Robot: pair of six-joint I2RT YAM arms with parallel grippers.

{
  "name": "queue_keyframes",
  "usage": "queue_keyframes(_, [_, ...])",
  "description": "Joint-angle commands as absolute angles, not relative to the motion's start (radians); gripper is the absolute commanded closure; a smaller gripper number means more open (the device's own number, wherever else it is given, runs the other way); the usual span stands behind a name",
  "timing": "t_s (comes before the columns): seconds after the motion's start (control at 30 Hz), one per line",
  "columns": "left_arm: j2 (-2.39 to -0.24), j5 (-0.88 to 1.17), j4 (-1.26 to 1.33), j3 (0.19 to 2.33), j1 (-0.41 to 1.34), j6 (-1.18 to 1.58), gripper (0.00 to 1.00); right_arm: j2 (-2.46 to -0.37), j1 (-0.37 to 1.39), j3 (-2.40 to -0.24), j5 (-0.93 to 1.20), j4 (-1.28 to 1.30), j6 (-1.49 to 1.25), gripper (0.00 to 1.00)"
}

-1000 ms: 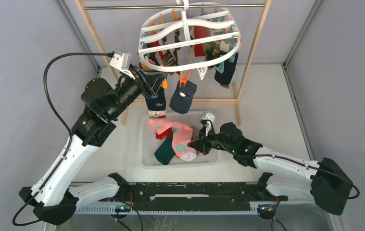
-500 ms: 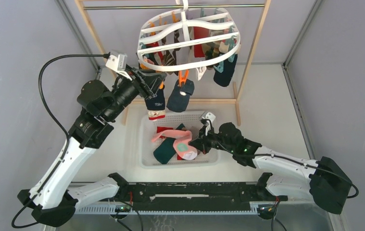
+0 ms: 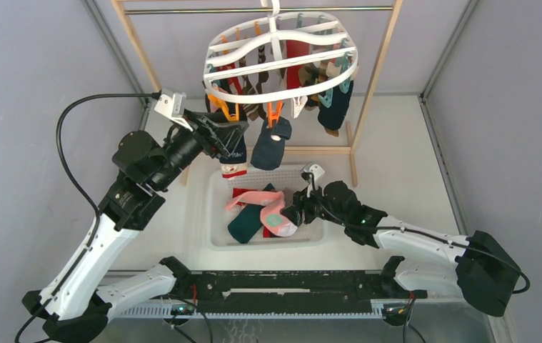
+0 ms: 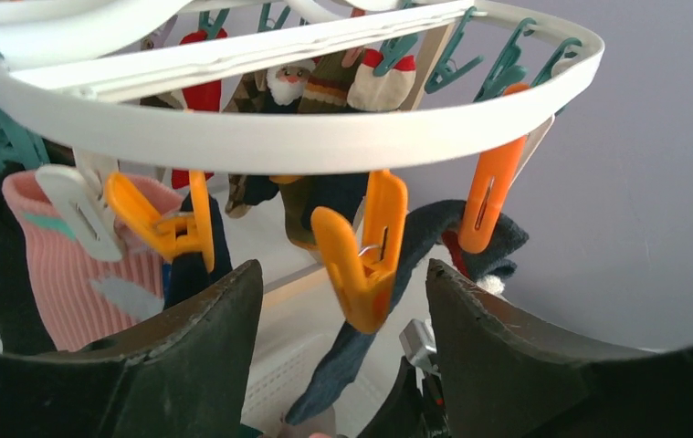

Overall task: Remove the socks clipped to the hanger
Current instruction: Place the sock in the bin, then remove the sock from the hanger.

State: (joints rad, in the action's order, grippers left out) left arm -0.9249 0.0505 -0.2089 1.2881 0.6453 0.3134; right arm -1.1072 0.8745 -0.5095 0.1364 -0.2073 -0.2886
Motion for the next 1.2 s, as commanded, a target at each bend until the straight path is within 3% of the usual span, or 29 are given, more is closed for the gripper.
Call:
queue_keyframes(0.0, [-0.870, 0.020, -0.201, 1.247, 0.639, 0.311, 0.28, -1.077, 0.845, -0.533, 0.055, -0.181, -0.315, 0.39])
queue_keyframes(0.07, [-0.847, 0.013, -0.201, 1.227, 0.640, 0.311, 0.25, -1.065, 0.830, -0.535, 0.043, -0.155, -0.321, 0.35])
queue_keyframes(0.13, [-0.827, 0.004, -0.203, 1.207, 0.639, 0.311, 0.23, -1.052, 0.819, -0.534, 0.022, -0.134, -0.326, 0.24])
queue_keyframes(0.33, [-0.779, -0.048, -0.218, 1.153, 0.640, 0.311, 0.20, -1.009, 0.799, -0.534, 0.000, -0.101, -0.321, 0.15])
queue_keyframes(0.43, [-0.759, -0.074, -0.224, 1.125, 0.640, 0.313, 0.20, -0.993, 0.791, -0.534, -0.031, -0.084, -0.319, 0.01])
queue_keyframes(1.17, [-0.761, -0.228, -0.141, 0.960, 0.639, 0.272, 0.11, -0.816, 0.786, -0.501, 0.060, -0.038, -0.356, 0.05])
